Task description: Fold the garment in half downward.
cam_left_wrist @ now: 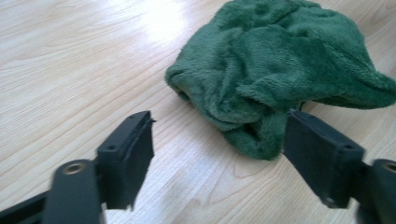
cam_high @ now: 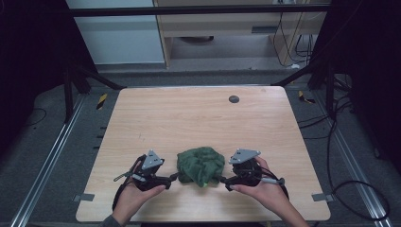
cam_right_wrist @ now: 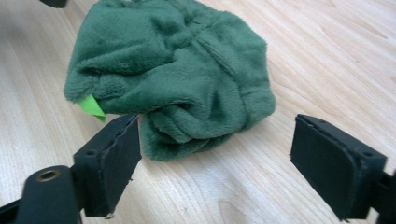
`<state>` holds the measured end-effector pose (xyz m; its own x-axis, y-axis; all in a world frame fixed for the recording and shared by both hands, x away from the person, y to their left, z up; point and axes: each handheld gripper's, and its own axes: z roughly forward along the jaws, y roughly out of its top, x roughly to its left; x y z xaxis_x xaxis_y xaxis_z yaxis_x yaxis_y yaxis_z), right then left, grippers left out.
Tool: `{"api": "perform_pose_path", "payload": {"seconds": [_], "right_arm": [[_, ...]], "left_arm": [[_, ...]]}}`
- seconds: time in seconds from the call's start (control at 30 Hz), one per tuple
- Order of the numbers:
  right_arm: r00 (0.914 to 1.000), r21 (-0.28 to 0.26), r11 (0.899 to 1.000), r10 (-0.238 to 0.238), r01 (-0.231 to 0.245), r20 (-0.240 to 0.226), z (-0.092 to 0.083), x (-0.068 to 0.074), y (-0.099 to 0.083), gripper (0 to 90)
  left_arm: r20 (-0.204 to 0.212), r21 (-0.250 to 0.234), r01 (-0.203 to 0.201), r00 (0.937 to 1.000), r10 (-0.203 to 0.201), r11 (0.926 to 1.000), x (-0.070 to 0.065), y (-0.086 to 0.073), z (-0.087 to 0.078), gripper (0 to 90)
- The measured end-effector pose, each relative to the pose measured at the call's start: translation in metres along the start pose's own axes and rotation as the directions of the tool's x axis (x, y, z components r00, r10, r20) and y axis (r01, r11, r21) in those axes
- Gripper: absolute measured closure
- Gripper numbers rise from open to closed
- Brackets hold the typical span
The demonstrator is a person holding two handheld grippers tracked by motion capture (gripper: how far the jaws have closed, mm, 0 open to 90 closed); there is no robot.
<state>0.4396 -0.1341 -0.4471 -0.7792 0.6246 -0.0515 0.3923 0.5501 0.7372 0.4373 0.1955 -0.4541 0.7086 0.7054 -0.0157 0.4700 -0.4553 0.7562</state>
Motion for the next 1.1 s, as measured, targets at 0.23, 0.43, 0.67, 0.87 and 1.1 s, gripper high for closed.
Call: {"api": "perform_pose_path", "payload": {"seconds": [0.23, 0.43, 0.67, 0.87, 1.1], "right_arm": [[0.9992, 0.013, 0.999, 0.029, -0.029, 0.027, -0.003, -0.011, -0.006, 7.5], [0.9982, 0.016, 0.999, 0.046, -0.047, 0.039, -0.007, -0.017, -0.011, 6.7], [0.997, 0.018, 0.998, 0.059, -0.06, 0.049, -0.013, -0.025, -0.019, 6.2], [0.9952, 0.028, 0.997, 0.073, -0.075, 0.065, -0.017, -0.031, -0.026, 5.9], [0.9937, 0.04, 0.995, 0.083, -0.087, 0.075, -0.021, -0.037, -0.032, 5.8]], "left_arm": [[-0.008, 0.007, 0.037, 0.9993, -0.037, 0.9993, 0.011, -0.007, -0.005, 13.6], [-0.024, 0.024, 0.055, 0.9982, -0.054, 0.9982, 0.02, -0.012, -0.009, 10.5], [-0.027, 0.028, 0.071, 0.9972, -0.07, 0.9971, 0.027, -0.018, -0.013, 8.5], [-0.024, 0.027, 0.068, 0.9975, -0.067, 0.9973, 0.032, -0.021, -0.015, 7.3], [-0.032, 0.026, 0.082, 0.9962, -0.081, 0.9963, 0.039, -0.027, -0.018, 6.7]]}}
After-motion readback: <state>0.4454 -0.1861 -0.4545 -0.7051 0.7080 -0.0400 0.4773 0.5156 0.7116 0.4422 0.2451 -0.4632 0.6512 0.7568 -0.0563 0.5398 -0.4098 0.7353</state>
